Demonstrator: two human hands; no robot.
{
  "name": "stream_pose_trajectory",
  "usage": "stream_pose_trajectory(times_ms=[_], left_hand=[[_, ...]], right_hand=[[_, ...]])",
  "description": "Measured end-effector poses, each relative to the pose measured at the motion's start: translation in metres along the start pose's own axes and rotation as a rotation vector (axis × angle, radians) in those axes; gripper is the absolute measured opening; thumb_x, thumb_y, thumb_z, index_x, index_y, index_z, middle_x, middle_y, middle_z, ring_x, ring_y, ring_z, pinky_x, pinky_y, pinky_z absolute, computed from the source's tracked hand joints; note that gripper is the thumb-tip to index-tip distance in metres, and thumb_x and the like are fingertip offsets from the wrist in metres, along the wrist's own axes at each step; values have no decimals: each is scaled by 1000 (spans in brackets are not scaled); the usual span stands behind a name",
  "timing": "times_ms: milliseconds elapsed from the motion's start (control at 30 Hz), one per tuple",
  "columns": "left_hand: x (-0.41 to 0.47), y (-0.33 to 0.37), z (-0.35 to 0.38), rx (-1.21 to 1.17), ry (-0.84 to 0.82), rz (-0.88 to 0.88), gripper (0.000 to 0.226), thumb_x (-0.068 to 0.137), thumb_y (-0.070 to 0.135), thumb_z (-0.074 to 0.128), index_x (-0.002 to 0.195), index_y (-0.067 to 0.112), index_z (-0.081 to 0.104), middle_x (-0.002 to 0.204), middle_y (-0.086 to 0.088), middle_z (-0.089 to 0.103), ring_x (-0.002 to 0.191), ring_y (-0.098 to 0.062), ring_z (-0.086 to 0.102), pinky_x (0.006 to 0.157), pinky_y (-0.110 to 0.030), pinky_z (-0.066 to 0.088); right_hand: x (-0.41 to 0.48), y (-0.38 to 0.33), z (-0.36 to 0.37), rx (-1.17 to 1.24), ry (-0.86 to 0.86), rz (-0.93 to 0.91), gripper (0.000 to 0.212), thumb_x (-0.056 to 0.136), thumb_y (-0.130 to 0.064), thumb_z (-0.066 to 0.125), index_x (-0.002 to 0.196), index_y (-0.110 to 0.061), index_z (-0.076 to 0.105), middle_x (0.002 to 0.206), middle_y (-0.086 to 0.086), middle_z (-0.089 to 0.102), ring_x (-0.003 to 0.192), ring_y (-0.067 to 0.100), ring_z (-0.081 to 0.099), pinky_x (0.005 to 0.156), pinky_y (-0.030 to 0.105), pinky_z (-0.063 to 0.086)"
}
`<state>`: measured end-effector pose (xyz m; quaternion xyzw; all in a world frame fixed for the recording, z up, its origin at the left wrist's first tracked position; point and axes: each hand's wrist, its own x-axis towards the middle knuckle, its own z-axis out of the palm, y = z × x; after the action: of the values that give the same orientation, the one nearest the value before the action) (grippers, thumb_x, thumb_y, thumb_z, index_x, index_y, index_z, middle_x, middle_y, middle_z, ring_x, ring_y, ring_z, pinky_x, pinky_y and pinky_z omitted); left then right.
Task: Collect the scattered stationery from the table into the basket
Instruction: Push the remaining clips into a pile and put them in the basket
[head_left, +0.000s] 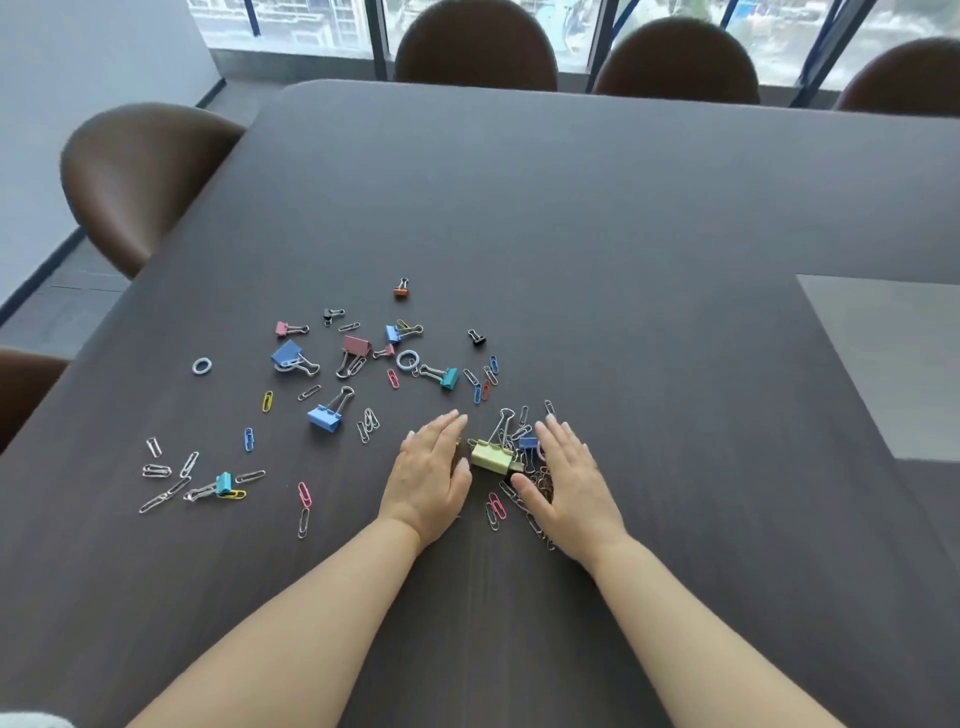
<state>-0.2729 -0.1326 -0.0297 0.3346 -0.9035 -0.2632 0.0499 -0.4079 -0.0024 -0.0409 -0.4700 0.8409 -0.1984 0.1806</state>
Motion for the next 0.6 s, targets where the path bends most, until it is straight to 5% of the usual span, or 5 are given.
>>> stream_pose_trajectory(times_ms=[133,267,333,500,600], left_hand=[[4,-11,-22,80,67,136,58,84,36,30,130,8,51,131,-7,55,120,-26,52,104,-37,34],[26,-41,-53,95,150,142,62,84,41,27,135,11,45,138,-3,48,127,-21,43,108,-30,22],[44,-65,-70,124,229,79,67,82,45,23,136,12,43,142,-3,43,133,-22,37,112,-35,19],[84,-138,-103,309,187,-383,59,95,43,33,147,23,16,157,1,3,144,-20,-8,113,-54,2],[107,-168,-108,271,85,-371,61,95,49,30,148,28,7,157,4,-11,143,-18,-16,113,-53,0]], right_hand=[[25,-20,1,-20,-50,-33,81,80,-68,25,149,-27,14,158,-6,7,145,10,0,116,29,-3],[65,-48,-3,-108,294,-66,66,82,-56,28,121,-14,61,126,6,61,118,25,55,98,40,41],[101,-61,-9,-114,388,-83,49,86,-43,39,112,-11,65,116,6,67,109,27,61,90,38,45],[197,-100,2,-163,-49,-216,55,95,-40,42,146,-24,26,157,-1,14,145,18,8,118,37,12],[249,-117,19,-247,-179,-205,65,95,-53,30,149,-28,5,158,-4,-8,145,17,-11,118,45,1]])
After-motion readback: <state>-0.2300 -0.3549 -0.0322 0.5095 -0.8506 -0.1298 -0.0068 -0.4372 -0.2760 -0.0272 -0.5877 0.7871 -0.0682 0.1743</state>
